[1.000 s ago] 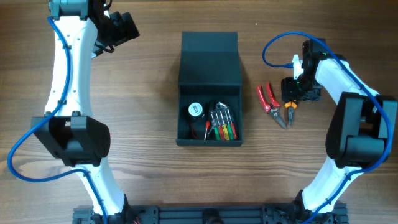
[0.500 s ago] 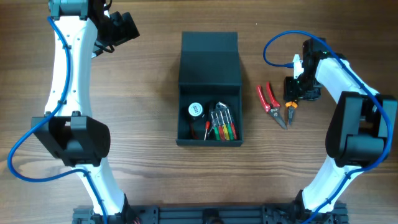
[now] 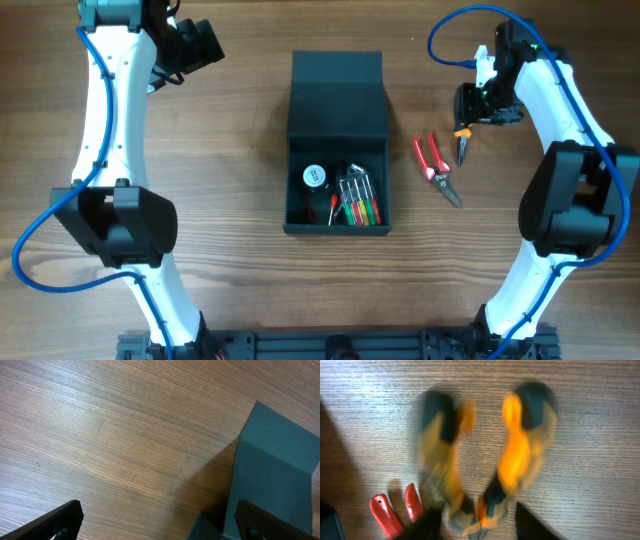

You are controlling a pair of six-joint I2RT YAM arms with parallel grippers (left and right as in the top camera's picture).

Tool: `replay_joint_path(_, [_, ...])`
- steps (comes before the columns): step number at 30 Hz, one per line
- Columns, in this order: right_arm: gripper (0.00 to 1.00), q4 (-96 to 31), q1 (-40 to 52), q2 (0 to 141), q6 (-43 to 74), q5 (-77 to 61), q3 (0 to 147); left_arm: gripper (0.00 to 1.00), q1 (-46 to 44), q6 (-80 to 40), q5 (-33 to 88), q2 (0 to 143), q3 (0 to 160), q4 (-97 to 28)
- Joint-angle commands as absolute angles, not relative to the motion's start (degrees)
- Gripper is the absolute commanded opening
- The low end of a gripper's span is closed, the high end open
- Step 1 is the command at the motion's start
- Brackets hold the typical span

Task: Pack container
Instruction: 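Lift the pliers and pull them back toward the table edge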

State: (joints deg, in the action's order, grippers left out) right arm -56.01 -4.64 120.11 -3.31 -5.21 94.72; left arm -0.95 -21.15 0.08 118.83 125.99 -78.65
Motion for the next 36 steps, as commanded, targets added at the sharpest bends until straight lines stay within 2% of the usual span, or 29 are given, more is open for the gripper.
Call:
replay_joint_path(1, [0.38,-56.6,-4.4,120.6,-3.1,-6.4,96.1,1.00,-1.0,-21.5,0.6,118.2,126.7,-78.7])
replay_joint_path(4, [0.38,-56.6,-4.4,120.6,-3.1,-6.4,96.1,1.00,-1.0,-21.5,0.6,118.2,126.7,-78.7])
replay_joint_path(5, [0.48,-56.5,-4.4,120.6,-3.1,-6.4,96.1,1.00,-1.0,-21.5,0.6,118.2,126.7,-78.7])
replay_joint_path(6, [0.68,-56.3,-4.4,120.6,-3.0,-6.4,96.1,1.00,-1.0,-21.5,0.6,118.2,126.7,-78.7])
replay_joint_path(7, [0.84,-55.7,-4.3,120.6,-3.0,-6.4,96.1,1.00,-1.0,-21.5,0.6,118.2,126.7,-78.7])
replay_joint_path(11, [0.88,-53.1,-2.0,120.7,-4.8,-6.0,96.1,1.00,-1.0,-21.5,0.6,118.2,126.7,-78.7])
replay_joint_path(14, [0.99,-50.6,1.5,120.7,-6.2,-2.2,96.1,1.00,-1.0,-21.5,0.6,118.2,126.7,-78.7])
replay_joint_path(20, [0.99,-49.6,0.6,122.3,-1.4,0.1,96.1,1.00,-1.0,-21.5,0.6,118.2,126.7,-78.7])
replay_joint_path(30, [0.99,-50.0,0.0,131.7,-3.3,-0.5,96.1,1.00,-1.0,-21.5,0.6,118.2,126.7,-78.7])
replay_joint_path(33, [0.91,-50.0,0.0,131.7,-3.2,-0.5,96.1,1.00,-1.0,-21.5,0.6,118.2,126.7,-78.7])
replay_joint_path(34, [0.85,-50.2,0.0,131.7,-3.2,-0.5,96.1,1.00,-1.0,-21.5,0.6,118.2,126.7,-78.7])
replay_joint_path(36, [0.64,-50.5,0.0,131.7,-3.0,-0.5,96.1,1.00,-1.0,-21.5,0.6,118.2,126.7,-78.7])
